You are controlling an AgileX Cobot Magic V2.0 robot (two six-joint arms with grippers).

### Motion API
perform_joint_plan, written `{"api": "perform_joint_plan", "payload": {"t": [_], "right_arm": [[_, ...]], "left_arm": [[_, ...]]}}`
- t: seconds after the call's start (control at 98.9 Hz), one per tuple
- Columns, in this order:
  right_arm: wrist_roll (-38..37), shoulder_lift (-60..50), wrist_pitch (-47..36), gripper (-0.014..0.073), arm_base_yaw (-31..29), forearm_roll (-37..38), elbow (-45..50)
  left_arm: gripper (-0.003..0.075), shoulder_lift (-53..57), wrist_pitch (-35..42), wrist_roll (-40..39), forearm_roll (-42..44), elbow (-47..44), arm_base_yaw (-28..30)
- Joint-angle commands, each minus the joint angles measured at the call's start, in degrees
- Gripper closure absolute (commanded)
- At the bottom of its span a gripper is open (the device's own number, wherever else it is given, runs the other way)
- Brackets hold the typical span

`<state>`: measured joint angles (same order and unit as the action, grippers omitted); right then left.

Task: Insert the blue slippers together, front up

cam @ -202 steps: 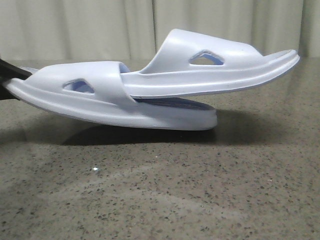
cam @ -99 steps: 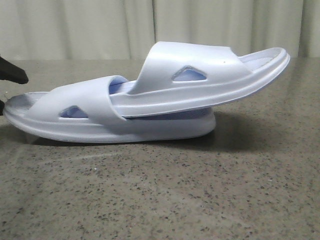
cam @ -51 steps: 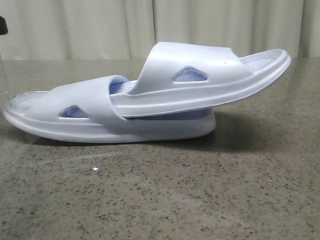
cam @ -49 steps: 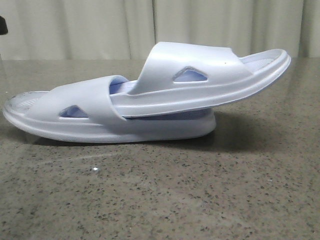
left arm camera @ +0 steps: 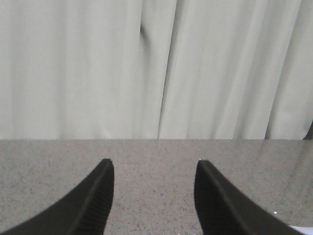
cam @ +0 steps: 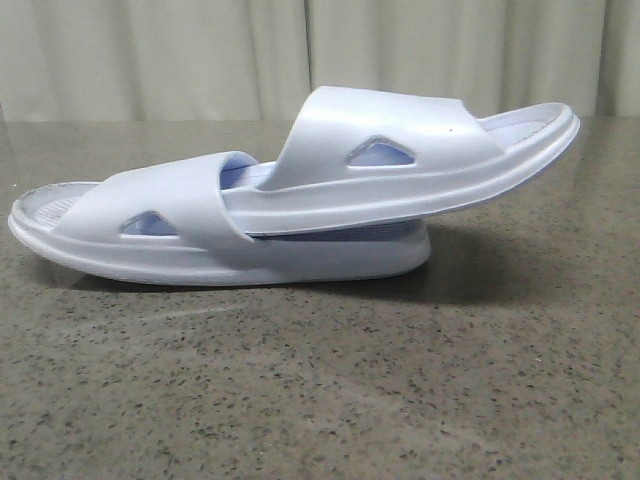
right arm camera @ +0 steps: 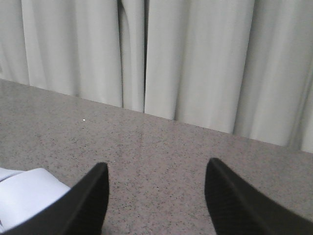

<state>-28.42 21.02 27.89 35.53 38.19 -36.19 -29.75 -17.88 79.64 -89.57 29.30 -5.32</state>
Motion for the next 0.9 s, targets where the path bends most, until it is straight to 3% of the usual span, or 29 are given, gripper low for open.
{"api": "perform_joint_plan", "payload": {"t": [0.0, 0.485, 0.606, 0.708, 0.809, 0.89], "right_arm": [[-0.3, -0.1, -1.3, 0.0230, -0.5, 3.7, -2.0], [-0.3, -22.6, 9.9, 0.0235, -0.5, 5.5, 2.1], [-0.3, -22.2, 15.7, 0.0234, -0.5, 4.9, 4.5], [-0.3, -22.3, 15.4, 0.0235, -0.5, 3.4, 6.3], [-0.3, -22.3, 14.0, 0.0235, -0.5, 3.3, 7.8], [-0.3, -22.3, 13.3, 0.0235, -0.5, 3.1, 8.5]], "left_arm": [[0.0389, 3.8, 0.6, 0.1, 0.8, -0.1, 0.2], [0.0389, 20.4, 6.4, 0.1, 1.7, -12.6, 0.2], [0.0389, 20.8, 5.9, 0.1, 2.2, -13.3, 0.2], [0.0392, 20.8, 6.0, 0.1, 2.4, -13.4, 0.2], [0.0439, 20.8, 5.7, 0.1, 2.5, -13.4, 0.2], [0.0522, 20.8, 5.8, 0.1, 2.5, -13.4, 0.2]]}}
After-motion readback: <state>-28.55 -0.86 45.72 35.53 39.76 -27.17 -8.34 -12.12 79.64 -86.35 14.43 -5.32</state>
